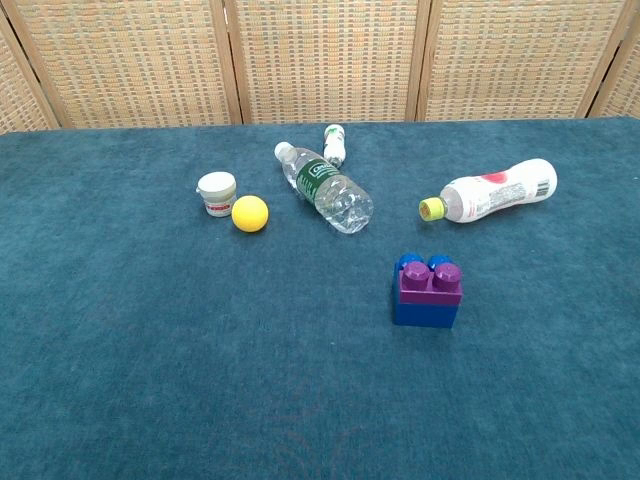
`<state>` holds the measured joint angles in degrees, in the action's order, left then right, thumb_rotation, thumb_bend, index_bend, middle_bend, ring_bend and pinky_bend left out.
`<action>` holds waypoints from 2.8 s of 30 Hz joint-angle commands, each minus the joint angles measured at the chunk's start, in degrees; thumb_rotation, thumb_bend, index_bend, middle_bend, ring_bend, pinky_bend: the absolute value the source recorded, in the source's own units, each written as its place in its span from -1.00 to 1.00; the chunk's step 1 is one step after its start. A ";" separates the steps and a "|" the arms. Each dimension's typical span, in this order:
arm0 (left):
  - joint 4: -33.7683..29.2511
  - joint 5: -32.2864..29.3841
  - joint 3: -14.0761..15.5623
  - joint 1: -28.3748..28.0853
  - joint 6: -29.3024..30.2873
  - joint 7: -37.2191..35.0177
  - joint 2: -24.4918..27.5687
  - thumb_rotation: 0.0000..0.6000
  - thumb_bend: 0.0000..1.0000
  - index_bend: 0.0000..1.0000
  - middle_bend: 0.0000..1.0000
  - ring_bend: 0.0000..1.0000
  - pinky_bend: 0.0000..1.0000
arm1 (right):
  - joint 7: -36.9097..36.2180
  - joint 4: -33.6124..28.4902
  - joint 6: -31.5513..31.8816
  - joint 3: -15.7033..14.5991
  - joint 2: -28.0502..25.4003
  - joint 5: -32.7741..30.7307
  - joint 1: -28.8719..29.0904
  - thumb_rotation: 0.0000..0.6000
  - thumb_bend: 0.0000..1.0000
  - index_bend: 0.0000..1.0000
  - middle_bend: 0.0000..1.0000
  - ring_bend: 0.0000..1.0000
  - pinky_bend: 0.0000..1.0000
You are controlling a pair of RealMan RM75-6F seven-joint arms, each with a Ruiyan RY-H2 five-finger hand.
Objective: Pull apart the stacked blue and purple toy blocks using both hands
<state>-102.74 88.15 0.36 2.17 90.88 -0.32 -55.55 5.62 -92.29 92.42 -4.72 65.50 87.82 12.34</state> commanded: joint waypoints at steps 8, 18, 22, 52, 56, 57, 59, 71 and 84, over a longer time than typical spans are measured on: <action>-0.23 -0.16 -0.28 0.05 0.18 0.53 -0.29 1.00 -1.00 -1.00 -1.00 -1.00 -1.00 | -1.95 -3.70 -5.48 1.65 -1.27 1.52 0.91 1.00 -1.00 -0.98 -1.00 -1.00 -1.00; -1.16 -3.41 -1.27 -1.30 -2.62 4.36 -1.13 1.00 -1.00 -1.00 -1.00 -1.00 -1.00 | 8.78 -15.11 -29.53 10.35 0.89 -8.93 16.57 1.00 -0.97 -0.43 -0.54 -1.00 -0.90; -1.17 -4.27 -1.54 -1.38 -2.87 4.43 -1.19 1.00 -1.00 -1.00 -1.00 -1.00 -1.00 | 16.60 -15.08 -33.73 12.39 5.37 -15.41 20.67 1.00 -0.94 -0.39 -0.45 -0.98 -0.87; -0.52 -5.51 -1.75 -1.86 -4.21 2.98 -0.68 1.00 -1.00 -1.00 -1.00 -1.00 -1.00 | 40.77 -8.74 -24.56 12.66 27.52 -34.91 30.02 1.00 -0.70 -0.19 -0.18 -0.76 -0.78; -0.52 -5.71 -1.81 -1.92 -4.31 3.07 -0.68 1.00 -1.00 -1.00 -1.00 -1.00 -1.00 | 41.16 -6.20 -22.84 11.21 28.77 -31.83 29.56 1.00 -0.70 -0.16 -0.13 -0.73 -0.77; -0.52 -5.73 -1.81 -1.92 -4.32 3.10 -0.69 1.00 -1.00 -1.00 -1.00 -1.00 -1.00 | 40.97 -5.90 -22.71 11.08 29.04 -31.71 29.40 1.00 -0.70 -0.16 -0.13 -0.73 -0.77; -0.52 -5.70 -1.79 -1.93 -4.34 3.14 -0.69 1.00 -1.00 -1.00 -1.00 -1.00 -1.00 | 40.31 -5.34 -22.81 11.03 29.60 -31.97 29.08 1.00 -0.70 -0.16 -0.13 -0.73 -0.77; -0.48 -5.88 -1.74 -2.07 -4.64 3.40 -0.86 1.00 -1.00 -1.00 -1.00 -1.00 -1.00 | 39.18 -2.15 -23.16 11.18 31.40 -31.58 28.52 1.00 -0.63 0.04 0.13 -0.59 -0.72; -0.37 -6.05 -1.84 -2.57 -5.44 3.12 -0.76 1.00 -1.00 -1.00 -1.00 -1.00 -1.00 | 27.50 -0.86 -22.82 13.21 29.99 -21.64 27.60 1.00 -0.41 0.32 0.38 -0.42 -0.68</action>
<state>-103.15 82.11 -1.42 -0.27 85.58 2.92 -56.36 35.63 -93.10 70.01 7.60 96.48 64.40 39.99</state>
